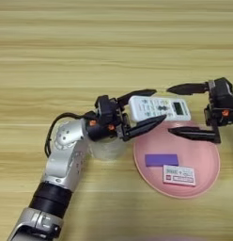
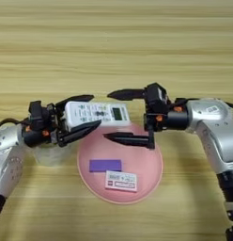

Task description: Move the objects on the table

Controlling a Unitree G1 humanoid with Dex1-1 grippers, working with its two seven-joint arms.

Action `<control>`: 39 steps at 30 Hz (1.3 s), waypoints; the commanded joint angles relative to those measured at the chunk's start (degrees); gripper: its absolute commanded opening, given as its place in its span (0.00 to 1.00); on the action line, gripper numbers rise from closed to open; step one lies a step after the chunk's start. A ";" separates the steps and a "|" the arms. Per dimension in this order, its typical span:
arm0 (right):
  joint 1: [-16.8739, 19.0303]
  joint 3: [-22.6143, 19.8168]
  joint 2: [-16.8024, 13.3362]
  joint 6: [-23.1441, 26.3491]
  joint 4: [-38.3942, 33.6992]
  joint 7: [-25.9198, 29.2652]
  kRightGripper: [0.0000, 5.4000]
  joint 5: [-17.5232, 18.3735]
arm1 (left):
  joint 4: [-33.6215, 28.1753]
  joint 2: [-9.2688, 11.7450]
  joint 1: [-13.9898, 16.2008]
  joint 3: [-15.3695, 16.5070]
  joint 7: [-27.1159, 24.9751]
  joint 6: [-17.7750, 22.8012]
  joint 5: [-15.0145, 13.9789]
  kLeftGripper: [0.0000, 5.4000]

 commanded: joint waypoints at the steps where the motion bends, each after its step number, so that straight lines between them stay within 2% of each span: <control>1: -1.91 -4.24 2.62 -1.68 0.93 -4.94 1.00 1.89 | 1.31 -0.13 -1.45 0.82 0.26 -1.32 0.70 0.53; 4: -2.17 -6.93 4.56 -2.86 1.59 -9.05 1.00 2.54 | 1.78 -0.22 -1.63 1.10 0.31 -1.59 0.74 0.53; 9: -0.77 -10.23 6.68 -3.92 0.88 -12.73 1.00 4.71 | 2.23 -0.34 -1.89 1.44 0.49 -1.95 0.75 0.53; 12: -1.22 -12.15 9.03 -6.07 2.54 -18.09 1.00 3.56 | 2.45 -0.32 -1.97 1.57 0.77 -2.33 1.05 0.53; 16: -1.19 -14.30 13.19 -10.73 4.55 -28.52 1.00 -0.11 | 2.48 -0.16 -1.94 1.58 1.07 -2.47 1.20 0.53; 19: -0.55 -14.32 15.06 -14.12 5.11 -33.59 1.00 -3.11 | 2.84 0.06 -2.10 1.74 1.72 -2.77 1.71 0.53; 22: -0.44 -13.47 16.99 -18.32 7.03 -38.82 1.00 -7.95 | 4.18 -0.04 -2.56 1.98 3.01 -3.54 2.93 0.53; 24: -0.87 -13.79 18.29 -20.03 9.10 -42.14 1.00 -9.61 | 5.53 -0.19 -3.03 2.11 4.26 -4.16 4.12 0.53; 28: -2.71 -14.82 19.10 -24.22 15.90 -48.43 1.00 -13.68 | 8.43 -0.39 -4.30 2.31 6.34 -5.47 5.96 0.53; 33: -3.55 -16.99 20.33 -29.81 22.27 -57.19 1.00 -17.01 | 11.64 -1.03 -5.74 2.67 10.49 -6.59 8.81 0.53; 36: -3.10 -17.77 20.91 -32.47 23.79 -61.45 1.00 -18.65 | 13.97 -1.45 -6.79 2.98 13.15 -7.37 10.57 0.53; 39: -1.47 -17.03 21.36 -34.01 22.25 -63.39 1.00 -20.15 | 16.10 -1.73 -7.65 3.12 15.64 -7.66 12.44 0.53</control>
